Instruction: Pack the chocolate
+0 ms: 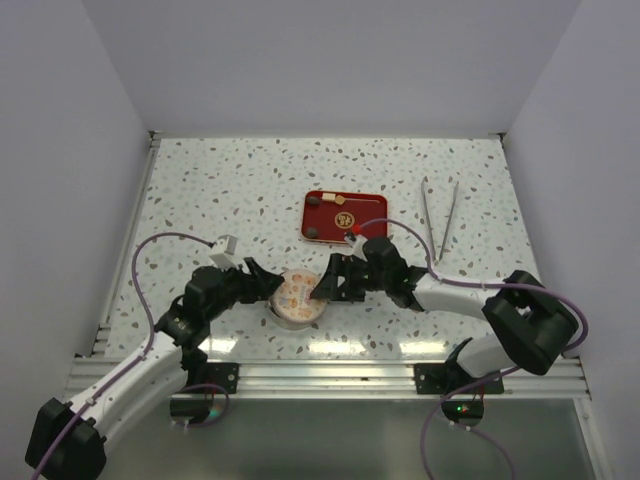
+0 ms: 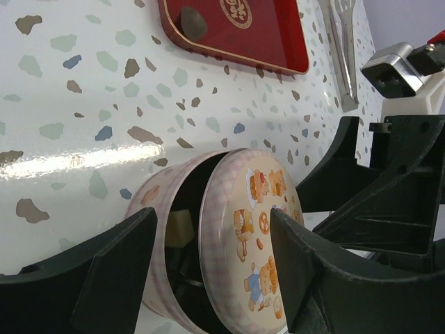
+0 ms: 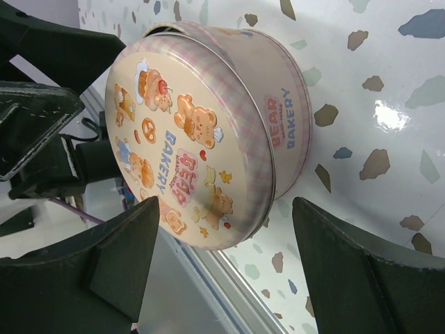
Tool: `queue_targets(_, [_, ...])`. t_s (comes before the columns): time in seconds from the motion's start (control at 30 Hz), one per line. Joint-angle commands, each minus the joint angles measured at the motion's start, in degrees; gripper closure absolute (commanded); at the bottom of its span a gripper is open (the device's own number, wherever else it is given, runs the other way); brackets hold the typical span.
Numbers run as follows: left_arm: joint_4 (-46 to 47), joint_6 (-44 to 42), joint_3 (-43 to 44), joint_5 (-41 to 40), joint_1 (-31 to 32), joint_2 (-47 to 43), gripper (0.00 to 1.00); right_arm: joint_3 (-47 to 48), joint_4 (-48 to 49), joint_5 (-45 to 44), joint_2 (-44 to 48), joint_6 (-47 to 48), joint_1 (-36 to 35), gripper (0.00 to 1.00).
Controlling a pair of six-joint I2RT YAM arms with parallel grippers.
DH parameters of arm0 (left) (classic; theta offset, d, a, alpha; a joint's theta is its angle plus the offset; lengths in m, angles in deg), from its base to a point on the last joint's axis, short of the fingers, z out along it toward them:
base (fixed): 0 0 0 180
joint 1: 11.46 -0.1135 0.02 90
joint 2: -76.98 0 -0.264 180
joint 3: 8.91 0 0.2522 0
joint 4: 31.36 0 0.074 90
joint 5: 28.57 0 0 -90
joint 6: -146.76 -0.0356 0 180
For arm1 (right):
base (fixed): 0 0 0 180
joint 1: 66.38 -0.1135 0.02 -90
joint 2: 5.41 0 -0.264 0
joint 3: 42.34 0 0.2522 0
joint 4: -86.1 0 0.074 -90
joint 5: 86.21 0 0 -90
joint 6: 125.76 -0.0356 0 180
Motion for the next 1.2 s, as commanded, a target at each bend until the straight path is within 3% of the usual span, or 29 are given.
queue_targets(0.0, [0.69,0.66,-0.17,-1.38,-0.21,-1.22,0.28,1.22,1.94,1.26,-0.07,-0.87,-0.92,0.2])
queue_targets(1.17, [-2.83,-0.13,-0.79,-1.12,-0.21,-3.6,0.28,5.96,-6.59,-0.06,3.88,-1.31,-2.95,0.2])
